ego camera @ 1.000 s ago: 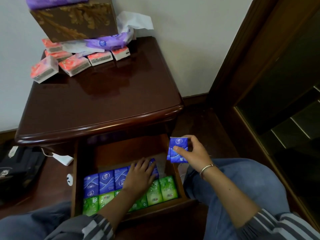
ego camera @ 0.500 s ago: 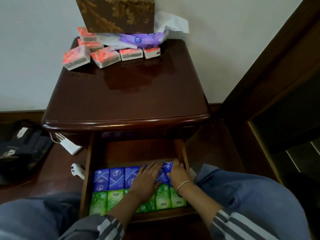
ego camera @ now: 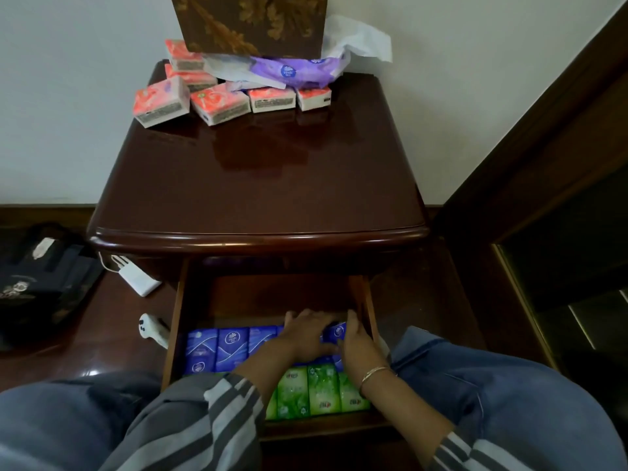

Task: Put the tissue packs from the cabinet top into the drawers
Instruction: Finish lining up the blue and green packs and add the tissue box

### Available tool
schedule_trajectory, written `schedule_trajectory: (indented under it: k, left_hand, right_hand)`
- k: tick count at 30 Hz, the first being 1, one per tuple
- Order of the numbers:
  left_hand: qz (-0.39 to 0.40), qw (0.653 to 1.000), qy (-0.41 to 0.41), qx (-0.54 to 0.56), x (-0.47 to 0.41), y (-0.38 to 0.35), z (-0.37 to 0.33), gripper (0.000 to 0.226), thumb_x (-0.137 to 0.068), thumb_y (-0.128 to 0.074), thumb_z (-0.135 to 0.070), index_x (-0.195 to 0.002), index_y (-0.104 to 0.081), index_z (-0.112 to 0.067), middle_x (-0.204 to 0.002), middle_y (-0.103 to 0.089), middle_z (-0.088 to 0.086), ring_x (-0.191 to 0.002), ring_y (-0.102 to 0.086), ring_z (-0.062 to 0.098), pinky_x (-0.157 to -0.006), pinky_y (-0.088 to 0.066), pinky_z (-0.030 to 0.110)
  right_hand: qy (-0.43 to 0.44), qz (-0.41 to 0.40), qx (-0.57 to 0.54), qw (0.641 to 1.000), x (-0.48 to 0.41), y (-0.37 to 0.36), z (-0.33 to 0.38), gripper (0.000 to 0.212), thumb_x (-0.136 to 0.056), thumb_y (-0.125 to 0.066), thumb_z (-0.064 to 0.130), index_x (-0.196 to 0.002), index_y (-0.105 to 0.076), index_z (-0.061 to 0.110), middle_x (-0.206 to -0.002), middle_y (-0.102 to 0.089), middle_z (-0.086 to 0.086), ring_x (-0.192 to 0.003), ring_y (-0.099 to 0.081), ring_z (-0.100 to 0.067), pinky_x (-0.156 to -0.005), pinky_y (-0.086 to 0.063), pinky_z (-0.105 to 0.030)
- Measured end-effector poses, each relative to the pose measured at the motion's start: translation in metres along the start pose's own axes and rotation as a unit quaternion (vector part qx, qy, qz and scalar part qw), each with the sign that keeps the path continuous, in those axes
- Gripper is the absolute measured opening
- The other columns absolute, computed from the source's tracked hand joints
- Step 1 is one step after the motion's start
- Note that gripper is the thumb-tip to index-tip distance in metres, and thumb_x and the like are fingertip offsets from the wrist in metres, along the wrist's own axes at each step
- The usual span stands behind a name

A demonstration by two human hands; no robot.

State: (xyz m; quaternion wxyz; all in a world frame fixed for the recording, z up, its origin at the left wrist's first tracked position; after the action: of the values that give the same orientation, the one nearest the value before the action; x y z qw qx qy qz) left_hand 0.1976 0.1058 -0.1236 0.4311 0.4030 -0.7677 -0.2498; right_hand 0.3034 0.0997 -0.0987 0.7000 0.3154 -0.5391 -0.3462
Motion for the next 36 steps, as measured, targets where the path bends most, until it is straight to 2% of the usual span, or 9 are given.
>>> schedule_trajectory:
  k: [4,7,11,16,20,23,26,32,36]
  left_hand:
    - [0.016,0.999,0.007,-0.044,-0.013,0.005,-0.008,0.063,-0.088,-0.055,-0.05,-0.145,-0.03,-0.039,-0.139,-0.046,0.002,-0.128,-0.037,0.026,-0.1,-0.024,0.047]
    - [0.052,0.993,-0.005,-0.106,-0.023,0.008,-0.016,0.06,-0.092,-0.054,-0.043,-0.146,-0.029,-0.038,-0.138,-0.045,0.005,-0.129,-0.038,0.028,-0.105,-0.022,0.049]
    - [0.08,0.981,-0.007,-0.177,-0.028,0.005,-0.027,0.058,-0.095,-0.05,-0.036,-0.147,-0.029,-0.023,-0.143,-0.038,0.009,-0.133,-0.034,0.029,-0.109,-0.022,0.05]
    - [0.045,0.982,0.046,-0.179,-0.014,-0.017,-0.029,0.066,-0.093,-0.046,-0.026,-0.151,-0.016,-0.013,-0.154,-0.026,0.01,-0.136,-0.031,0.033,-0.11,-0.025,0.046]
    - [-0.045,0.981,0.092,-0.165,-0.004,-0.024,-0.04,0.07,-0.096,-0.038,-0.034,-0.154,-0.003,-0.016,-0.155,-0.023,0.007,-0.144,-0.017,0.028,-0.115,-0.009,0.053]
    - [-0.132,0.978,0.069,-0.146,0.005,-0.02,-0.048,0.067,-0.094,-0.04,-0.017,-0.153,-0.01,-0.021,-0.153,-0.028,0.003,-0.143,-0.02,0.023,-0.116,-0.013,0.047]
    - [-0.175,0.976,0.006,-0.127,0.014,-0.012,-0.055,0.061,-0.091,-0.041,-0.012,-0.15,-0.026,-0.021,-0.151,-0.033,0.001,-0.139,-0.029,0.022,-0.113,-0.022,0.039]
    - [-0.005,0.983,-0.005,-0.181,0.026,-0.047,-0.056,0.054,-0.102,-0.027,-0.034,-0.153,-0.012,-0.024,-0.163,-0.005,-0.002,-0.149,-0.006,0.02,-0.117,-0.002,0.053]
    - [0.014,0.974,0.0,-0.224,0.021,-0.044,-0.064,0.056,-0.102,-0.027,-0.033,-0.154,-0.011,-0.02,-0.163,-0.003,0.001,-0.149,-0.004,0.024,-0.117,-0.003,0.054]
  right_hand:
    - [0.053,-0.071,-0.091,0.992,0.019,0.027,0.001,0.064,-0.092,-0.04,-0.001,-0.148,-0.011,0.009,-0.158,-0.004,-0.015,-0.146,-0.01,-0.026,-0.118,-0.02,-0.032]
    - [0.004,-0.125,-0.115,0.985,0.02,0.057,-0.032,0.06,-0.093,-0.045,0.004,-0.147,-0.02,0.01,-0.155,-0.02,-0.015,-0.143,-0.022,-0.025,-0.113,-0.024,-0.027]
    - [-0.015,0.005,-0.26,0.965,0.014,0.044,-0.048,0.043,-0.094,-0.049,0.008,-0.136,-0.044,0.012,-0.126,-0.06,-0.012,-0.117,-0.056,-0.027,-0.101,-0.044,-0.037]
    - [-0.022,0.001,-0.302,0.953,0.009,0.044,-0.049,0.038,-0.091,-0.046,0.0,-0.126,-0.056,0.011,-0.119,-0.065,-0.014,-0.111,-0.059,-0.029,-0.098,-0.047,-0.042]
    - [-0.021,-0.014,-0.317,0.948,0.011,0.044,-0.05,0.035,-0.091,-0.046,-0.002,-0.122,-0.059,0.009,-0.115,-0.067,-0.015,-0.107,-0.062,-0.028,-0.095,-0.049,-0.04]
    - [-0.039,-0.009,-0.366,0.93,0.014,0.041,-0.054,0.039,-0.09,-0.046,-0.005,-0.124,-0.058,0.01,-0.117,-0.066,-0.011,-0.111,-0.06,-0.022,-0.086,-0.051,-0.023]
    - [-0.05,-0.02,-0.377,0.925,0.012,0.039,-0.057,0.039,-0.088,-0.048,-0.006,-0.124,-0.059,0.008,-0.118,-0.065,-0.013,-0.112,-0.059,-0.024,-0.093,-0.05,-0.032]
    - [-0.062,-0.024,-0.347,0.936,0.011,0.036,-0.054,0.038,-0.087,-0.048,-0.004,-0.119,-0.061,0.01,-0.114,-0.066,-0.015,-0.105,-0.062,-0.027,-0.094,-0.05,-0.042]
    - [-0.061,-0.027,-0.348,0.935,0.007,0.034,-0.056,0.034,-0.087,-0.047,-0.004,-0.116,-0.061,0.007,-0.111,-0.067,-0.016,-0.103,-0.063,-0.031,-0.092,-0.051,-0.044]
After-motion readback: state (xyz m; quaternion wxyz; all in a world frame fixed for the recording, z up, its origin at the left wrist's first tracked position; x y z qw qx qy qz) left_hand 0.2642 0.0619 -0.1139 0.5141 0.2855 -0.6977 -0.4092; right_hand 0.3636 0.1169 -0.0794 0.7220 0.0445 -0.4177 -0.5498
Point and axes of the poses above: each hand's wrist, its own x-axis away from the middle knuckle, its own y-axis out of the back of the hand, z = x × y, the point moved 7 cm from there along -x, towards the middle knuckle
